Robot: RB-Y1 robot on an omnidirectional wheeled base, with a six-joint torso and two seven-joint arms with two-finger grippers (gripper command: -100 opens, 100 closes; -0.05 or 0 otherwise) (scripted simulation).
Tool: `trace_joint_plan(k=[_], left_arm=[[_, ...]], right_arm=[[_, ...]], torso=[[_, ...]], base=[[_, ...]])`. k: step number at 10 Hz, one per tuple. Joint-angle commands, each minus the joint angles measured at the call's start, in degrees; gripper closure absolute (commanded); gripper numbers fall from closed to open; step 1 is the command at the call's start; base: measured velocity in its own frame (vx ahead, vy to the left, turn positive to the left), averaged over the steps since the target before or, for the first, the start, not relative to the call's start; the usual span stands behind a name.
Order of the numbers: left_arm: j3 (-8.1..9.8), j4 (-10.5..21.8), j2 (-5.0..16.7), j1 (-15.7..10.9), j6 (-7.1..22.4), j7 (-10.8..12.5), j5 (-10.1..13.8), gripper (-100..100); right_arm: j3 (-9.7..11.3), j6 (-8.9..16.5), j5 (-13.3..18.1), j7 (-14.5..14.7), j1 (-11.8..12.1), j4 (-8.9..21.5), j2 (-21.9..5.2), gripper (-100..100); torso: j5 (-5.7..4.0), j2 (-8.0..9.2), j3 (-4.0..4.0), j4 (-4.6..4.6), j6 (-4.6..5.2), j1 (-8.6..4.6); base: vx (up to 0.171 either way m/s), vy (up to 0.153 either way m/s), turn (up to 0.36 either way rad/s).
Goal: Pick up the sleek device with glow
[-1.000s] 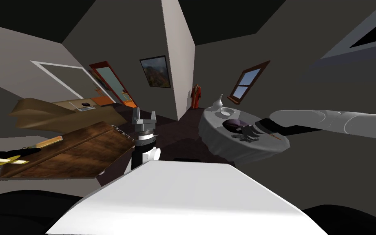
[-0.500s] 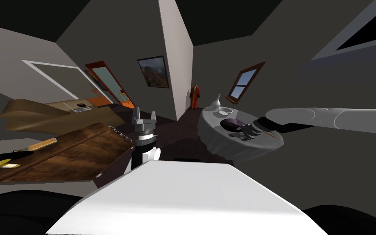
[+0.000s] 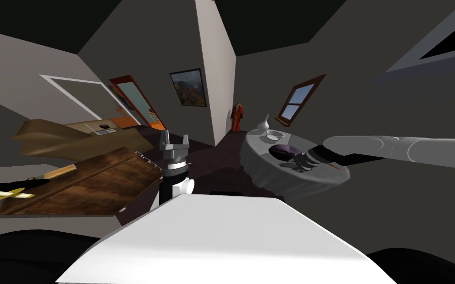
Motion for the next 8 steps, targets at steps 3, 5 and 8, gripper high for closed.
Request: trace_joint_plan(k=[3, 5, 8], left_arm=[[0.0, 0.0, 0.0, 0.0, 0.0, 0.0, 0.0, 0], [0.0, 0.0, 0.0, 0.0, 0.0, 0.0, 0.0, 0], [0.0, 0.0, 0.0, 0.0, 0.0, 0.0, 0.0, 0]], right_arm=[[-0.02, -0.02, -0.02, -0.02, -0.02, 0.01, 0.0, 100], [-0.03, 0.0, -0.01, -0.02, -0.03, 0.02, -0.01, 0], [-1.12, -1.86, -0.64, -0.43, -1.32, 0.47, -1.28, 100]], torso=[[-0.06, 0.01, 0.0, -0.02, 0.0, -0.06], [-0.06, 0.0, -0.01, -0.02, 0.0, -0.07], [-0.05, 0.16, 0.09, 0.03, 0.04, -0.16]], base=[[0.0, 0.0, 0.0], [0.0, 0.0, 0.0], [-0.027, -0.026, -0.067]])
